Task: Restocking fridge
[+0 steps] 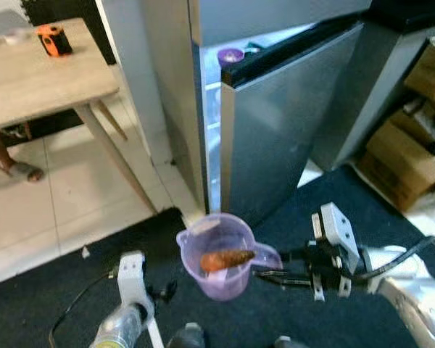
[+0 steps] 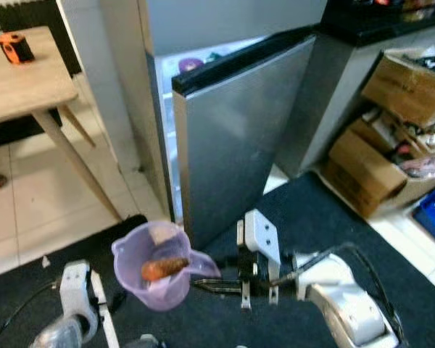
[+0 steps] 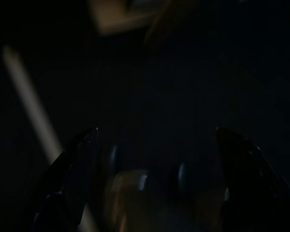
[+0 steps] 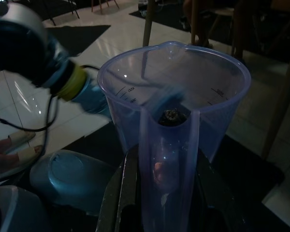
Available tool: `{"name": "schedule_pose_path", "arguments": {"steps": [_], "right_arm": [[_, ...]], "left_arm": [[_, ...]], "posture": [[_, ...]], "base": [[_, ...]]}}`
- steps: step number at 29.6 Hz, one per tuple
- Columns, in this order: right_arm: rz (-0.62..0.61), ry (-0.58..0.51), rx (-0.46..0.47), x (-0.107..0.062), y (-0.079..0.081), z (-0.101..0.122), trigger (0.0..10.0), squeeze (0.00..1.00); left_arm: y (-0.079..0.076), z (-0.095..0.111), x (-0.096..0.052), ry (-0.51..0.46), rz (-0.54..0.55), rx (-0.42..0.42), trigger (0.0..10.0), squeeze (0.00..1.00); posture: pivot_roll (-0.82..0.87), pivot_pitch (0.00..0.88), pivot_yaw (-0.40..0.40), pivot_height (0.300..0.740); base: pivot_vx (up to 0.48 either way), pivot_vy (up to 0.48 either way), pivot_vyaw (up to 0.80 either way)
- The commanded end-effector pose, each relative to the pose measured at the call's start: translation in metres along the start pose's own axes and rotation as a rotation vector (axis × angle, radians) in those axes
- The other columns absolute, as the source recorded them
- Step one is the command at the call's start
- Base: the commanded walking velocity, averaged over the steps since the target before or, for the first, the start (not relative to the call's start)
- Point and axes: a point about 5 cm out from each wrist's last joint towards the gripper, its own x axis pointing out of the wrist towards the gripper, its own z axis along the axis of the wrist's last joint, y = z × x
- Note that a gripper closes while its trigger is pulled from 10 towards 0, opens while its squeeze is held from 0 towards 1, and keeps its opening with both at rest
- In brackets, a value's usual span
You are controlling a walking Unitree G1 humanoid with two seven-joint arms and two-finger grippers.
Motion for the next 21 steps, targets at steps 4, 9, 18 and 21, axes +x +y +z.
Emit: {"name": "schedule_pose_path", "arguments": {"steps": [4,9,18,21], "right_arm": [[-0.004,-0.013,-0.014,0.003,0.003,0.003,10.0,0.00],[-0.024,-0.019,-0.018,0.004,0.004,0.003,10.0,0.00],[-0.099,-0.059,-0.034,0.007,0.003,0.009,10.0,0.00],[-0.112,-0.069,-0.038,0.008,0.005,0.011,10.0,0.00]], "left_arm": [[-0.006,0.052,0.011,-0.171,-0.062,0.027,10.0,0.00],[-0.012,0.085,0.015,-0.270,-0.088,0.047,10.0,0.00],[-0.040,0.170,0.017,-0.516,-0.244,0.008,10.0,0.00],[-0.057,0.194,0.017,-0.568,-0.325,0.018,10.0,0.00]], "posture": [[-0.02,0.135,-0.020,0.740],[-0.03,0.149,-0.016,0.740],[-0.04,0.205,-0.005,0.740],[-0.05,0.227,0.000,0.740]], "base": [[0.000,0.000,0.00],[0.000,0.000,0.00],[0.000,0.000,0.00],[0.000,0.000,0.00]]}}
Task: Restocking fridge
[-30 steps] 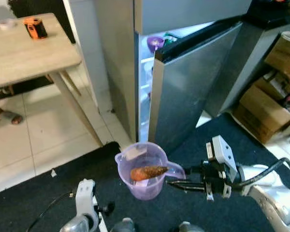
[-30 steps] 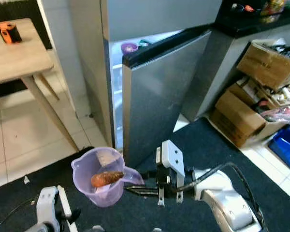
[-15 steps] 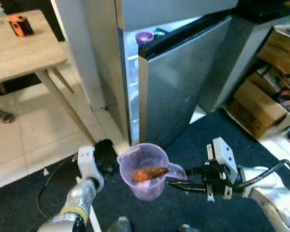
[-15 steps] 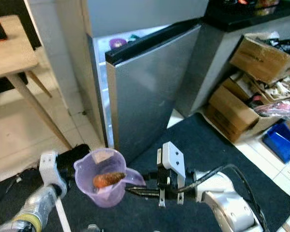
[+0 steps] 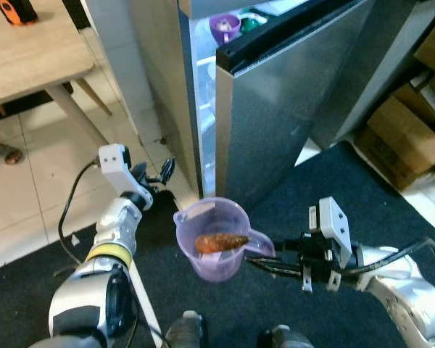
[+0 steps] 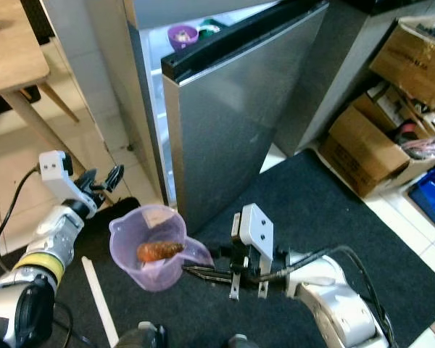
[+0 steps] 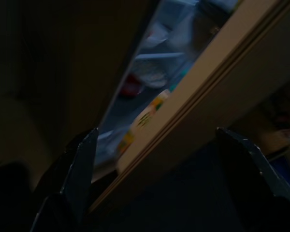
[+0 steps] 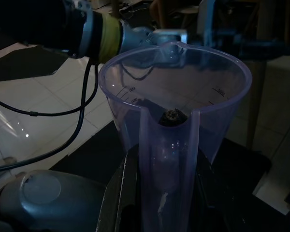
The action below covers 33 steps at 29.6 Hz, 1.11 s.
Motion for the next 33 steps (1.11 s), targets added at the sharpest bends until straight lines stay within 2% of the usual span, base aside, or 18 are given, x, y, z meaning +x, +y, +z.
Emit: {"name": "schedule_pose_path", "arguments": {"steps": [1,3,4,5,6,9,11,15,20,21,22,23,24,25,32,33], "right_arm": [[0.000,-0.014,-0.008,0.001,0.005,0.003,10.0,0.00],[-0.003,-0.015,-0.008,0.001,0.005,0.003,10.0,0.00],[-0.006,-0.021,-0.009,0.002,0.007,0.005,10.0,0.00],[-0.008,-0.025,-0.010,0.002,0.008,0.006,10.0,0.00],[-0.008,-0.025,-0.010,0.002,0.008,0.006,10.0,0.00],[-0.020,-0.036,-0.009,0.003,0.012,0.010,10.0,0.00],[-0.022,-0.038,-0.009,0.003,0.013,0.011,10.0,0.00],[-0.038,-0.041,-0.005,0.001,0.018,0.015,10.0,0.00],[-0.061,-0.032,-0.002,-0.002,0.020,0.016,10.0,0.00],[-0.063,-0.031,-0.003,-0.002,0.020,0.017,10.0,0.00],[-0.064,-0.029,-0.004,-0.002,0.020,0.017,10.0,0.00],[-0.065,-0.030,-0.004,-0.002,0.020,0.018,10.0,0.00],[-0.066,-0.031,-0.005,-0.002,0.020,0.019,10.0,0.00],[-0.068,-0.035,-0.006,-0.003,0.022,0.021,10.0,0.00],[-0.069,-0.037,-0.006,-0.003,0.026,0.025,10.0,0.00],[-0.069,-0.041,-0.008,-0.004,0.029,0.027,10.0,0.00]], "left_arm": [[-0.003,0.006,0.004,-0.010,-0.034,-0.013,10.0,0.00],[-0.005,0.008,0.006,-0.017,-0.048,-0.014,10.0,0.00],[-0.012,0.015,0.013,-0.032,-0.078,-0.010,8.1,0.00],[-0.017,0.020,0.017,-0.043,-0.101,-0.006,0.0,0.00],[-0.017,0.020,0.017,-0.043,-0.101,-0.006,0.0,0.00],[-0.037,0.047,0.037,-0.113,-0.146,-0.030,0.0,0.00],[-0.039,0.050,0.039,-0.123,-0.150,-0.037,0.0,0.00],[-0.049,0.071,0.051,-0.186,-0.132,-0.103,0.0,0.00],[-0.052,0.075,0.054,-0.202,-0.105,-0.123,0.0,0.00],[-0.052,0.074,0.054,-0.198,-0.099,-0.125,1.3,0.00],[-0.051,0.073,0.054,-0.194,-0.094,-0.128,1.3,0.00],[-0.050,0.073,0.054,-0.191,-0.088,-0.133,0.9,0.00],[-0.049,0.072,0.053,-0.187,-0.083,-0.144,3.4,0.00],[-0.049,0.070,0.053,-0.174,-0.079,-0.161,10.0,0.00],[-0.049,0.070,0.054,-0.172,-0.081,-0.194,10.0,0.00],[-0.054,0.071,0.057,-0.171,-0.102,-0.211,10.0,0.00]], "posture": [[-0.05,0.227,0.000,0.740],[-0.05,0.227,0.000,0.740],[-0.06,0.257,0.013,0.740],[-0.06,0.257,0.013,0.740],[-0.06,0.257,0.013,0.740],[-0.08,0.281,0.024,0.740],[-0.08,0.281,0.024,0.740],[-0.10,0.316,0.032,0.740],[-0.11,0.329,0.030,0.740],[-0.11,0.331,0.029,0.740],[-0.11,0.331,0.029,0.740],[-0.11,0.334,0.029,0.740],[-0.12,0.340,0.028,0.740],[-0.12,0.346,0.028,0.740],[-0.14,0.362,0.031,0.740],[-0.16,0.382,0.035,0.740]], "base": [[0.000,0.000,0.00],[0.000,0.000,0.00],[0.000,0.000,0.00],[0.000,0.000,0.00],[0.000,0.000,0.00],[0.000,0.000,0.00],[0.000,0.000,0.00],[0.000,0.000,0.00],[0.000,0.000,0.00],[0.000,0.000,0.00],[0.000,0.000,0.00],[0.000,0.000,0.00],[0.000,0.000,0.00],[0.000,0.000,0.00],[0.000,0.000,0.00],[0.000,0.000,0.00]]}}
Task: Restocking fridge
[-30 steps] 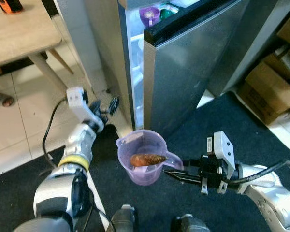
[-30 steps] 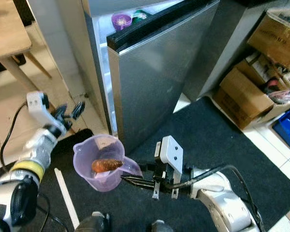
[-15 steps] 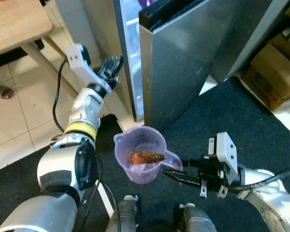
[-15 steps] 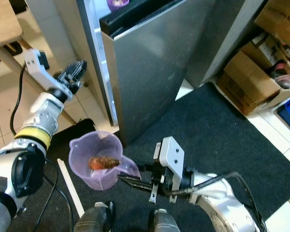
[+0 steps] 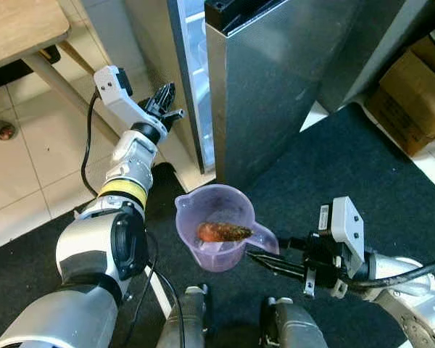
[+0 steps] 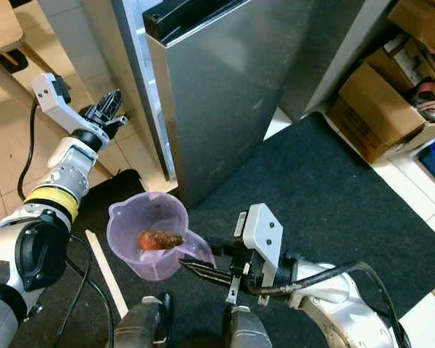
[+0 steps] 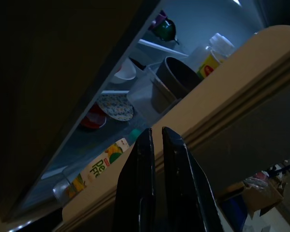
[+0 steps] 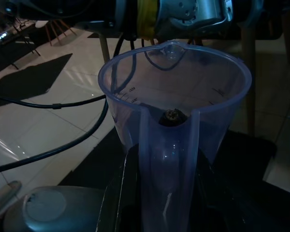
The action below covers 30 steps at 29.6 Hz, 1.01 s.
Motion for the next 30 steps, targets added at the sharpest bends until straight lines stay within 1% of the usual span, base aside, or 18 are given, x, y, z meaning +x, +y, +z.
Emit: {"name": "schedule_pose_path", "arguments": {"steps": [1,2,3,5,8,9,10,12,13,14,16,17,23,24,27,28,29,30], "right_arm": [[0.021,-0.014,0.004,-0.001,0.007,0.004,10.0,0.00],[0.020,-0.018,0.002,-0.002,0.008,0.007,10.0,0.00],[0.020,-0.018,0.002,-0.002,0.008,0.007,10.0,0.00],[0.019,-0.023,0.002,-0.003,0.009,0.009,10.0,0.00],[0.019,-0.023,0.002,-0.003,0.009,0.009,10.0,0.00],[0.035,-0.022,0.001,-0.004,0.013,0.012,10.0,0.00],[0.035,-0.022,0.001,-0.004,0.013,0.012,10.0,0.00],[0.059,-0.022,0.006,-0.006,0.021,0.016,10.0,0.00],[0.059,-0.022,0.006,-0.006,0.021,0.016,10.0,0.00],[0.064,-0.024,0.009,-0.006,0.023,0.017,10.0,0.00],[0.064,-0.024,0.009,-0.006,0.023,0.017,10.0,0.00],[0.061,-0.026,0.013,-0.006,0.025,0.018,10.0,0.00],[0.054,-0.027,0.014,-0.007,0.026,0.020,10.0,0.00],[0.051,-0.026,0.012,-0.007,0.025,0.020,10.0,0.00],[0.049,-0.025,0.011,-0.008,0.025,0.021,10.0,0.00],[0.047,-0.024,0.011,-0.008,0.025,0.021,10.0,0.00],[0.047,-0.024,0.011,-0.008,0.025,0.021,10.0,0.00],[0.047,-0.021,0.010,-0.008,0.025,0.021,10.0,0.00]], "left_arm": [[-0.005,-0.009,0.002,0.026,-0.010,-0.043,10.0,0.00],[-0.011,-0.009,0.005,0.030,-0.033,-0.058,10.0,0.00],[-0.011,-0.009,0.005,0.030,-0.033,-0.058,10.0,0.00],[-0.018,-0.009,0.009,0.035,-0.059,-0.075,10.0,0.00],[-0.018,-0.009,0.009,0.035,-0.059,-0.075,10.0,0.00],[-0.034,-0.011,0.016,0.041,-0.130,-0.090,10.0,0.00],[-0.034,-0.011,0.016,0.041,-0.130,-0.090,10.0,0.00],[-0.069,-0.015,0.029,0.077,-0.302,-0.094,10.0,0.00],[-0.069,-0.015,0.029,0.077,-0.302,-0.094,10.0,0.00],[-0.082,-0.017,0.032,0.095,-0.366,-0.085,10.0,0.00],[-0.082,-0.017,0.032,0.095,-0.366,-0.085,10.0,0.00],[-0.098,-0.020,0.035,0.121,-0.453,-0.068,10.0,0.00],[-0.108,-0.022,0.036,0.141,-0.518,-0.064,10.0,0.00],[-0.111,-0.024,0.035,0.151,-0.545,-0.066,10.0,0.00],[-0.114,-0.026,0.035,0.159,-0.572,-0.070,10.0,0.00],[-0.118,-0.030,0.033,0.174,-0.614,-0.076,10.0,0.00],[-0.118,-0.030,0.033,0.174,-0.614,-0.076,10.0,0.00],[-0.124,-0.035,0.031,0.195,-0.672,-0.089,10.0,0.00]], "posture": [[-0.16,0.382,0.035,0.740],[-0.17,0.383,0.036,0.740],[-0.17,0.383,0.036,0.740],[-0.17,0.383,0.036,0.740],[-0.17,0.383,0.036,0.740],[-0.19,0.408,0.042,0.740],[-0.19,0.408,0.042,0.740],[-0.19,0.418,0.047,0.740],[-0.19,0.418,0.047,0.740],[-0.19,0.420,0.050,0.740],[-0.19,0.420,0.050,0.740],[-0.19,0.420,0.056,0.740],[-0.20,0.418,0.062,0.740],[-0.20,0.414,0.066,0.740],[-0.20,0.411,0.067,0.740],[-0.20,0.407,0.068,0.740],[-0.20,0.407,0.068,0.740],[-0.20,0.402,0.070,0.740]], "base": [[0.000,0.000,0.00],[0.000,0.000,0.00],[0.000,0.000,0.00],[0.000,0.000,0.00],[0.000,0.000,0.00],[0.000,0.000,0.00],[0.000,0.000,0.00],[0.000,0.000,0.00],[0.000,0.000,0.00],[0.000,0.000,0.00],[0.000,0.000,0.00],[0.000,0.000,0.00],[0.000,0.000,0.00],[0.000,0.000,0.00],[0.000,0.000,0.00],[0.000,0.000,0.00],[0.000,0.000,0.00],[0.000,0.000,0.00]]}}
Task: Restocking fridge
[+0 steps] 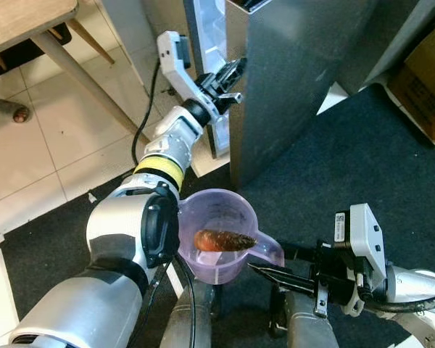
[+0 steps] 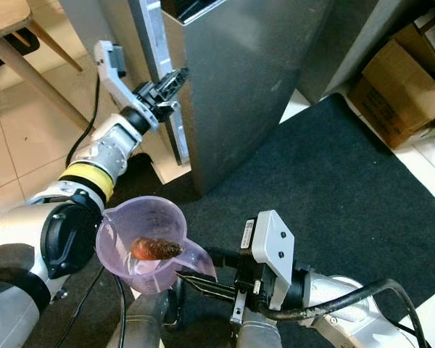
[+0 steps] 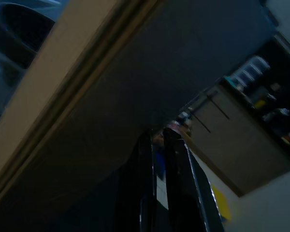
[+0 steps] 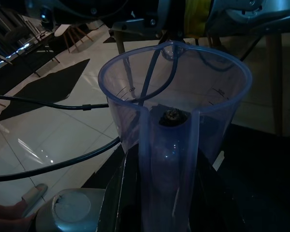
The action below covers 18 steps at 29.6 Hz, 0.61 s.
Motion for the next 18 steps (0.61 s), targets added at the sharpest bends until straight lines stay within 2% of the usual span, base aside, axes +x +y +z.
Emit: {"name": "schedule_pose_path", "arguments": {"steps": [1,3,4,5,7,9,13,18], "right_arm": [[0.038,-0.017,-0.007,0.000,0.008,0.005,10.0,0.00],[0.038,-0.017,-0.007,0.000,0.008,0.005,10.0,0.00],[0.051,-0.015,-0.007,0.001,0.008,0.006,10.0,0.00],[0.051,-0.015,-0.007,0.001,0.008,0.006,10.0,0.00],[0.060,-0.013,-0.006,0.001,0.008,0.005,10.0,0.00],[0.063,-0.011,-0.006,0.001,0.008,0.005,10.0,0.00],[0.076,0.000,-0.008,0.002,0.007,0.004,10.0,0.00],[0.103,0.019,-0.003,0.004,0.008,0.000,10.0,0.00]], "left_arm": [[-0.019,-0.017,0.011,0.070,-0.154,-0.027,10.0,0.00],[-0.019,-0.017,0.011,0.070,-0.154,-0.027,10.0,0.00],[-0.030,-0.033,0.011,0.129,-0.293,-0.077,10.0,0.00],[-0.030,-0.033,0.011,0.129,-0.293,-0.077,10.0,0.00],[-0.036,-0.044,0.008,0.169,-0.373,-0.115,10.0,0.00],[-0.038,-0.049,0.007,0.187,-0.407,-0.129,10.0,0.00],[-0.042,-0.059,0.002,0.219,-0.470,-0.143,10.0,0.00],[-0.032,-0.055,-0.008,0.172,-0.432,-0.137,10.0,0.00]], "posture": [[-0.19,0.398,0.069,0.740],[-0.19,0.398,0.069,0.740],[-0.19,0.390,0.071,0.740],[-0.19,0.390,0.071,0.740],[-0.19,0.384,0.070,0.740],[-0.19,0.380,0.070,0.740],[-0.19,0.367,0.070,0.740],[-0.18,0.351,0.069,0.740]], "base": [[0.000,0.000,0.00],[0.000,0.000,0.00],[0.000,0.000,0.00],[0.000,0.000,0.00],[0.000,0.000,0.00],[0.000,0.000,0.00],[0.000,0.000,0.00],[0.000,0.000,0.00]]}}
